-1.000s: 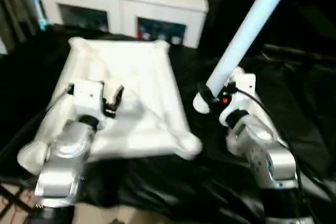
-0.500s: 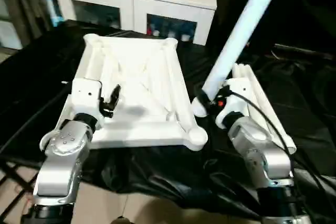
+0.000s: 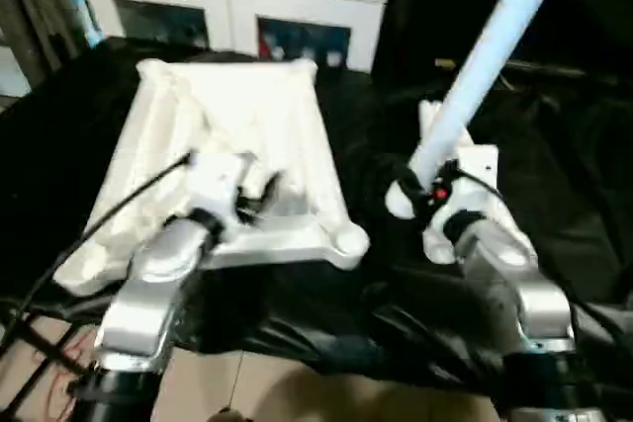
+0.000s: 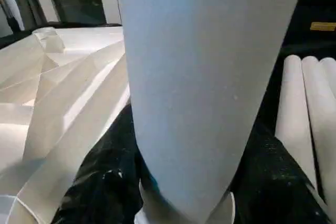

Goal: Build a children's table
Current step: Move to table

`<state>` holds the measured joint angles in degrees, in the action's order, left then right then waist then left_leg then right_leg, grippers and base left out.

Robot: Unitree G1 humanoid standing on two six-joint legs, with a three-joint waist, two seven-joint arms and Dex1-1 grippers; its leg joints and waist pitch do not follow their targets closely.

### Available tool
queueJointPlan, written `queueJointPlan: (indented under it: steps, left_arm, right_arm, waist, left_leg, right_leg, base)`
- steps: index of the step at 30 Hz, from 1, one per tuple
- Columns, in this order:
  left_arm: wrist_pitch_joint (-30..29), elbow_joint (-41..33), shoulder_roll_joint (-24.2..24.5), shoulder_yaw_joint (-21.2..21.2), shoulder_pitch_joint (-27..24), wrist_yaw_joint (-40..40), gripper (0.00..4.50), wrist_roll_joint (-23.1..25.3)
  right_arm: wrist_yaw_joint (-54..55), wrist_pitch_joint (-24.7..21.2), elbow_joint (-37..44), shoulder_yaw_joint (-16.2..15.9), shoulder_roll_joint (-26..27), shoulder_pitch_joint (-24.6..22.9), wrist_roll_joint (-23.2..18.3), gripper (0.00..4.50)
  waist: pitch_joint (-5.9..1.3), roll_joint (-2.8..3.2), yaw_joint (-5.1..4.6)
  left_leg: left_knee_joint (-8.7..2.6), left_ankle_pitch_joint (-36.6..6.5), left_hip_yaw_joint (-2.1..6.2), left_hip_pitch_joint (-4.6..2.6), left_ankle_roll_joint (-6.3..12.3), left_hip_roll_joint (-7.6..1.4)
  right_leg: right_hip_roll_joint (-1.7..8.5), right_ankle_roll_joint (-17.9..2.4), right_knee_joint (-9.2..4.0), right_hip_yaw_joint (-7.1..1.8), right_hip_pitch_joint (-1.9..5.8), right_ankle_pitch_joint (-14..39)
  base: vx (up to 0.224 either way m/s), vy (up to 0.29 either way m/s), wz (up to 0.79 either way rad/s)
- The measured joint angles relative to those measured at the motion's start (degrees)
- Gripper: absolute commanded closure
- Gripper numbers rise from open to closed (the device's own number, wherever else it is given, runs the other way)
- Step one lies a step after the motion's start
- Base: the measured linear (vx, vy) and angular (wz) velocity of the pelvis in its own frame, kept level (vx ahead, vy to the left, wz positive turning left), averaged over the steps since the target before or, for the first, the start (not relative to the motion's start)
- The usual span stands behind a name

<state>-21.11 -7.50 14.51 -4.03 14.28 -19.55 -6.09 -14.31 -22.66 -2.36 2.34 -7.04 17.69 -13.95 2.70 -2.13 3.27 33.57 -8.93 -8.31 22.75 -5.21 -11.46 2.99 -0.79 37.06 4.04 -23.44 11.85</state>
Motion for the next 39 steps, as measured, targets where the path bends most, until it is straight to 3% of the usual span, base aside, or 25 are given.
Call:
queueJointPlan:
  steps: [7, 12, 17, 18, 20, 22, 24, 28, 34, 39]
  left_arm:
    - [1.5, 2.2, -1.4, 0.5, 0.0, -0.7, 1.46, -1.5]
    - [2.8, 3.0, 3.2, -3.1, 0.6, -17.9, 0.86, -8.1]
    - [6.8, 10.5, 8.8, -12.0, 7.4, -33.4, 0.62, -5.2]
    - [7.6, 12.0, 9.3, -13.3, 8.2, -35.1, 0.38, -4.2]
    - [9.5, 16.1, 9.9, -15.4, 10.1, -37.5, 0.89, -1.7]
    - [11.6, 20.2, 11.0, -17.2, 12.6, -39.5, 0.81, 0.7]
    - [12.7, 23.0, 12.6, -18.0, 14.4, -41.8, 1.26, 2.0]
    - [14.3, 27.8, 13.4, -19.6, 16.2, -44.0, 1.51, 3.6]
    - [15.4, 33.5, 13.4, -19.5, 18.2, -45.3, 2.18, 4.2]
    - [12.9, 35.8, 12.3, -19.2, 19.7, -45.2, 2.51, 4.4]
  right_arm:
    - [-2.9, -0.6, 0.0, -0.5, -1.3, 0.4, -0.6, 2.6]
    - [-10.2, -2.8, 0.1, -1.5, -4.3, 0.4, -3.8, 2.6]
    - [-18.2, -4.6, 0.4, -3.6, -9.3, 0.3, -5.2, 2.6]
    - [-18.7, -4.8, 0.4, -3.6, -9.7, 0.3, -5.2, 2.6]
    - [-18.7, -4.9, 0.4, -3.6, -9.7, 0.3, -5.2, 2.6]
    - [-18.7, -5.4, 0.5, -3.1, -9.4, 0.3, -5.9, 2.61]
    - [-18.7, -6.0, 0.5, -2.7, -9.3, -0.1, -6.8, 2.61]
    - [-19.5, -6.7, 1.7, -2.6, -9.2, -1.2, -8.4, 2.61]
    - [-19.9, -6.7, 2.3, -2.5, -8.9, -1.7, -8.9, 2.61]
    - [-19.7, -6.7, 2.3, -2.3, -8.9, -2.1, -8.9, 2.61]
  waist:
    - [0.02, -0.13, 0.07]
    - [0.07, -0.97, 0.44]
    - [0.14, -1.17, 0.71]
    - [0.16, -1.11, 0.62]
    - [0.18, -1.07, 0.43]
    - [0.23, -0.96, 0.25]
    - [0.23, -0.8, 0.06]
    - [0.27, -0.53, 0.21]
    - [0.28, -0.39, 0.45]
    - [0.29, -0.19, 0.6]
  left_leg:
    - [0.35, 0.0, -0.34, -0.2, 0.18, -0.13]
    - [0.31, -0.2, -0.83, -0.24, 0.47, -0.18]
    - [0.3, -0.2, -1.42, -0.57, 0.6, -0.33]
    - [0.3, -0.2, -1.45, -0.65, 0.61, -0.32]
    - [0.3, -0.2, -1.47, -0.7, 0.6, -0.33]
    - [0.28, -0.2, -1.47, -0.72, 0.6, -0.32]
    - [0.27, -0.2, -1.47, -0.77, 0.59, -0.33]
    - [0.28, -0.2, -1.47, -0.77, 0.6, -0.33]
    - [0.3, -0.2, -1.48, -0.77, 0.6, -0.32]
    - [0.3, -0.2, -1.48, -0.78, 0.6, -0.32]
  right_leg:
    - [0.12, 0.3, -0.89, -0.28, 0.35, -0.3]
    - [0.24, 0.1, -1.0, -0.4, 0.35, -0.4]
    - [0.31, 0.2, -0.97, -0.61, 0.48, -0.4]
    - [0.32, 0.2, -0.97, -0.65, 0.55, -0.4]
    - [0.32, 0.4, -0.96, -0.68, 0.54, -0.4]
    - [0.31, 0.4, -0.94, -0.68, 0.51, -0.4]
    - [0.31, 0.3, -0.94, -0.68, 0.52, -0.5]
    - [0.31, 0.1, -0.93, -0.69, 0.53, -0.6]
    - [0.32, 0.1, -0.94, -0.69, 0.55, -0.6]
    - [0.33, 0.1, -0.93, -0.68, 0.56, -0.7]
  base:
    - [0.0, 0.0, 0.0]
    - [0.0, 0.0, 0.0]
    - [0.0, 0.0, 0.0]
    - [0.0, 0.0, 0.0]
    - [0.0, 0.0, 0.0]
    - [0.0, 0.0, 0.0]
    - [0.0, 0.0, 0.0]
    - [0.0, 0.0, 0.0]
    - [0.0, 0.0, 0.0]
    - [0.0, 0.0, 0.0]
